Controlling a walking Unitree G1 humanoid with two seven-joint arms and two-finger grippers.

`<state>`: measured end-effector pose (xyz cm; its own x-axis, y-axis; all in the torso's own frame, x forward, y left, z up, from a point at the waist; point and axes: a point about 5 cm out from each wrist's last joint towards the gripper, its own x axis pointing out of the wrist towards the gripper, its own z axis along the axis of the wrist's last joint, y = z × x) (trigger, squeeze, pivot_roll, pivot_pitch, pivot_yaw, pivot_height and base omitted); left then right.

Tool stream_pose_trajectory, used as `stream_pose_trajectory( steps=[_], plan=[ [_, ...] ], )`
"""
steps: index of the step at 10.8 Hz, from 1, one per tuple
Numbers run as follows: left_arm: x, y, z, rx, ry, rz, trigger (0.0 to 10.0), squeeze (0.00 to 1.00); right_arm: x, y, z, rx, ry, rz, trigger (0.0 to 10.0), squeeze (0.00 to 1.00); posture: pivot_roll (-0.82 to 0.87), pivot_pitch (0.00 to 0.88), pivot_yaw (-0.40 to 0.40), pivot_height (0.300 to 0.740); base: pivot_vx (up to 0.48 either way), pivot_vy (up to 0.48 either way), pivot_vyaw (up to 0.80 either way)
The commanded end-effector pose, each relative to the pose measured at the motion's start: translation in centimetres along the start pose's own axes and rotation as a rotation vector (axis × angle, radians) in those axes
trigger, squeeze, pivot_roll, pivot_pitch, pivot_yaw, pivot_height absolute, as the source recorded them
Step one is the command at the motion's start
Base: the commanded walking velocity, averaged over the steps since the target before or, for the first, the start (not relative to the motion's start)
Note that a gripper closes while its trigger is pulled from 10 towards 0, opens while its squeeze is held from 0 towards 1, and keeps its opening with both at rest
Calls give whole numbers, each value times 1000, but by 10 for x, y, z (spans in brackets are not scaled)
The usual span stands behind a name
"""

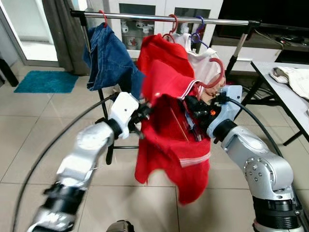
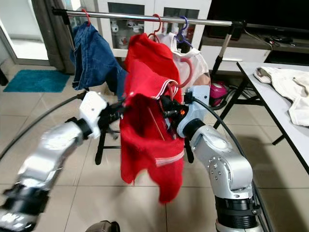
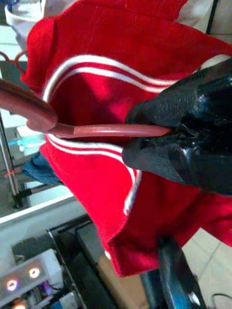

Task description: Hang hanger

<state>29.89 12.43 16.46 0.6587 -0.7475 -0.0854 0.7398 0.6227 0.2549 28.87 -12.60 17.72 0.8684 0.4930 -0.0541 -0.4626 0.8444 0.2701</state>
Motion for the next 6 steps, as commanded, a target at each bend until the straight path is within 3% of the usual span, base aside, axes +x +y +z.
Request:
stream_pose_trajectory(
  steps=[1, 2, 4, 6],
  plan=[
    [-5, -3, 0, 9, 16, -73, 10000, 1000, -2, 0, 8, -51, -31, 6, 10000, 0, -67, 0, -35, 740, 0, 0, 0],
    [-15, 4, 2, 26, 32, -96, 10000, 1000, -2, -3, 7, -67, -14, -6, 10000, 0, -65, 0, -38, 740, 0, 0, 0],
    [-19, 20, 8, 49, 32, -13, 10000, 1000, -1, -2, 7, -66, -15, 1, 10000, 0, -64, 0, -39, 740, 0, 0, 0],
    [-1, 18, 7, 53, -12, 68, 10000, 1000, 0, 1, 9, -59, -29, 24, 10000, 0, -62, 0, -40, 740, 0, 0, 0]
  ],
)
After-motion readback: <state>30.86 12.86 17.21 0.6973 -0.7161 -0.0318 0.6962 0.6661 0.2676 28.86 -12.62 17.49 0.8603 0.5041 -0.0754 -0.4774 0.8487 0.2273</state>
